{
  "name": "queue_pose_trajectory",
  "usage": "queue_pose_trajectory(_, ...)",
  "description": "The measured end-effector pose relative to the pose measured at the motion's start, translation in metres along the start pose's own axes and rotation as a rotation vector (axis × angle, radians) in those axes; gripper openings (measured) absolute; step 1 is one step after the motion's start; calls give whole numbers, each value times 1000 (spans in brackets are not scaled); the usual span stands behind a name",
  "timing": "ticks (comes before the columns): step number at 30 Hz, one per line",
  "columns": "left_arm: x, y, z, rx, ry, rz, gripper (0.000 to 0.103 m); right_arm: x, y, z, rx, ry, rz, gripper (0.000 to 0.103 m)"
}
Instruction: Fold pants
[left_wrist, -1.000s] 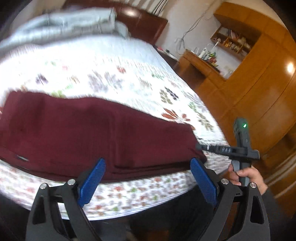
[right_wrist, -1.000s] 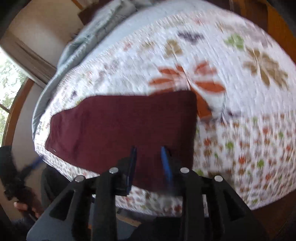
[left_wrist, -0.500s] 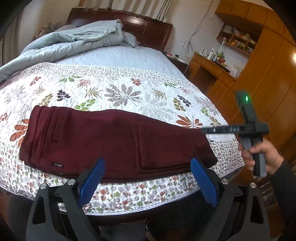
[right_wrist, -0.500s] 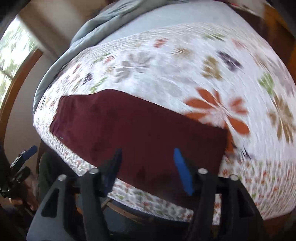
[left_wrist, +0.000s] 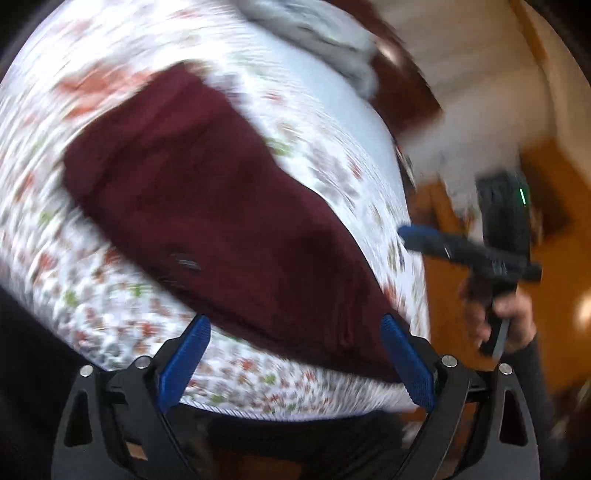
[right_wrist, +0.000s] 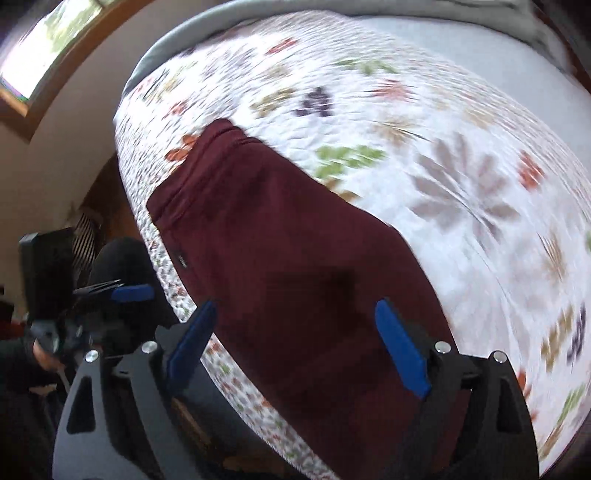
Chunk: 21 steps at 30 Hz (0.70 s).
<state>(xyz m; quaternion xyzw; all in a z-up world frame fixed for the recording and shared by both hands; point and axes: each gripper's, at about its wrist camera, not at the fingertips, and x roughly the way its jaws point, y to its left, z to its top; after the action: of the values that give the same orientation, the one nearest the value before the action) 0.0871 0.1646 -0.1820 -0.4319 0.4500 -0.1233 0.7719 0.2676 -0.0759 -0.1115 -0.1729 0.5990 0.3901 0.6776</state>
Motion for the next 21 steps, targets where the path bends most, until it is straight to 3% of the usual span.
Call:
queue_pose_trajectory(4, -17, 71, 26, -279, -94, -67, 94, 27, 17, 49, -70, 63, 70, 88)
queue_pose_trajectory(7, -23, 99, 37, -382, -138, -78, 94, 40, 25, 80, -97, 87, 113, 88)
queue_pose_trajectory(14, -15, 130, 49, -475, -178, -90, 94, 73, 45, 138, -150, 147, 189, 89)
queue_pose_trajectory(21, -1, 130, 55, -447, -211, -89, 93, 105, 50, 174, -189, 209, 225, 89)
